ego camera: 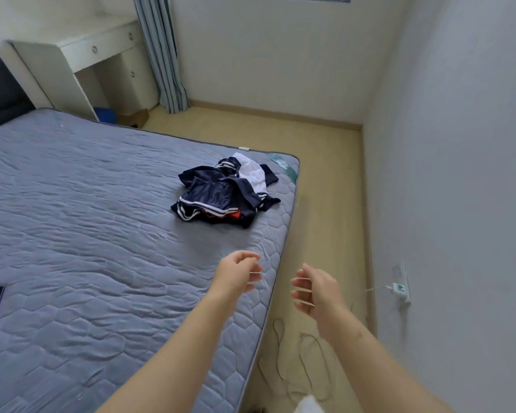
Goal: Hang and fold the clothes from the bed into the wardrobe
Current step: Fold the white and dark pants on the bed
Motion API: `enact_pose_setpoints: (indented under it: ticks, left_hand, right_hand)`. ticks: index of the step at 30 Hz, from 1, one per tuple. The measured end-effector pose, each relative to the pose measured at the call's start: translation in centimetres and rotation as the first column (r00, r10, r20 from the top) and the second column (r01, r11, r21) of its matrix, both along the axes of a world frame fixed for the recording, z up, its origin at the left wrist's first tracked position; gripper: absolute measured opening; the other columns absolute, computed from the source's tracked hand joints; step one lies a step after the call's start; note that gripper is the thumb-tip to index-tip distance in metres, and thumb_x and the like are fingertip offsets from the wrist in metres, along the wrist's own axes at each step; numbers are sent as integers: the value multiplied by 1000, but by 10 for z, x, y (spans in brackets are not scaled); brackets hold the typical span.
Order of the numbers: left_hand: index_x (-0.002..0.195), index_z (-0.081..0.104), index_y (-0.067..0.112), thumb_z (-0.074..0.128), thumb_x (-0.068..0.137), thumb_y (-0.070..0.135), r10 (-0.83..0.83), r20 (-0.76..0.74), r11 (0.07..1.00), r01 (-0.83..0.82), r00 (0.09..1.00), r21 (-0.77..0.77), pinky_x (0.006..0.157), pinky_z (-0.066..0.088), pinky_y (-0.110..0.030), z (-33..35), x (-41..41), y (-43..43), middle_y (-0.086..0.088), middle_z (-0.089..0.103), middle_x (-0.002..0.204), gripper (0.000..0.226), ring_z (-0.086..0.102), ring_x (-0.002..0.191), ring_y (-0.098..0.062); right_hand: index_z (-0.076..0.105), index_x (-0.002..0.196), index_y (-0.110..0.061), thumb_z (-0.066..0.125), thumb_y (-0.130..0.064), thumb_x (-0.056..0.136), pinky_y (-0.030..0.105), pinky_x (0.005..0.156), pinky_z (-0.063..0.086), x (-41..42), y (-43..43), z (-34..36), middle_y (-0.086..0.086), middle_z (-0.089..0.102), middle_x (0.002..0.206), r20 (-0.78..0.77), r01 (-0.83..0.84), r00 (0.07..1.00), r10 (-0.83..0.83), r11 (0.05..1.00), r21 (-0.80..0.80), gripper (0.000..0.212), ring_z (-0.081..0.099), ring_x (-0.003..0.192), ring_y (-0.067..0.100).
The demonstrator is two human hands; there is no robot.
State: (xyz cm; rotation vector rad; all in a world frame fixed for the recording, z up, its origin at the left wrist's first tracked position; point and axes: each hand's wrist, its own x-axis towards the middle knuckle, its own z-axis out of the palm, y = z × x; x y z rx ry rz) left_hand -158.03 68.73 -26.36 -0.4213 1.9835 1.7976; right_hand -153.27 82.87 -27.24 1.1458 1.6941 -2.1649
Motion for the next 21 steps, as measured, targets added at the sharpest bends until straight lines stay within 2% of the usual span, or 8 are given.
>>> enact_pose_setpoints:
  ticks: [3, 6, 12, 15, 21]
  left_hand:
    - [81, 60, 19, 49, 92, 12, 1, 19, 1000, -1, 1000, -8, 59, 42, -24, 3, -41, 22, 0, 61, 73, 18, 58, 65, -12]
    - [80, 60, 20, 48, 93, 11, 23, 29, 1000, -23, 999, -19, 59, 41, -24, 0, -80, 41, -1, 61, 74, 20, 58, 65, -13]
    - [83, 60, 20, 46, 93, 10, 105, -29, 994, -106, 994, -32, 56, 39, -21, -6, -185, 92, 0, 61, 74, 19, 58, 63, -10]
    - [86, 61, 18, 45, 93, 9, 185, -43, 982, -187, 982, -41, 58, 41, -23, -8, -250, 131, 1, 62, 74, 20, 58, 64, -11]
    - [88, 62, 19, 47, 93, 12, 275, 7, 961, -275, 961, -23, 63, 45, -23, 2, -353, 201, 0, 63, 79, 17, 60, 66, -10]
  right_hand:
    - [53, 76, -13, 46, -22, 96, 19, 48, 35, -41, 20, -2, 2, 54, 64, 30, 15, 999, -14, 999, -35, 23, 48, 50, 14]
    - [54, 77, -12, 46, -24, 96, 21, 51, 39, -85, 41, -11, 4, 55, 70, 87, -15, 996, 18, 1000, -25, 23, 50, 56, 16]
    - [54, 78, -13, 47, -23, 95, 21, 51, 36, -220, 93, -16, 4, 56, 74, 15, -118, 993, 118, 993, -24, 21, 50, 56, 16]
    - [55, 79, -14, 48, -24, 95, 21, 51, 38, -292, 135, -16, 4, 57, 76, -5, -207, 978, 207, 978, -9, 20, 51, 57, 16]
    - [50, 75, -14, 48, -16, 92, 19, 49, 31, -407, 208, -9, 3, 51, 65, 44, -296, 955, 294, 955, 27, 17, 42, 48, 14]
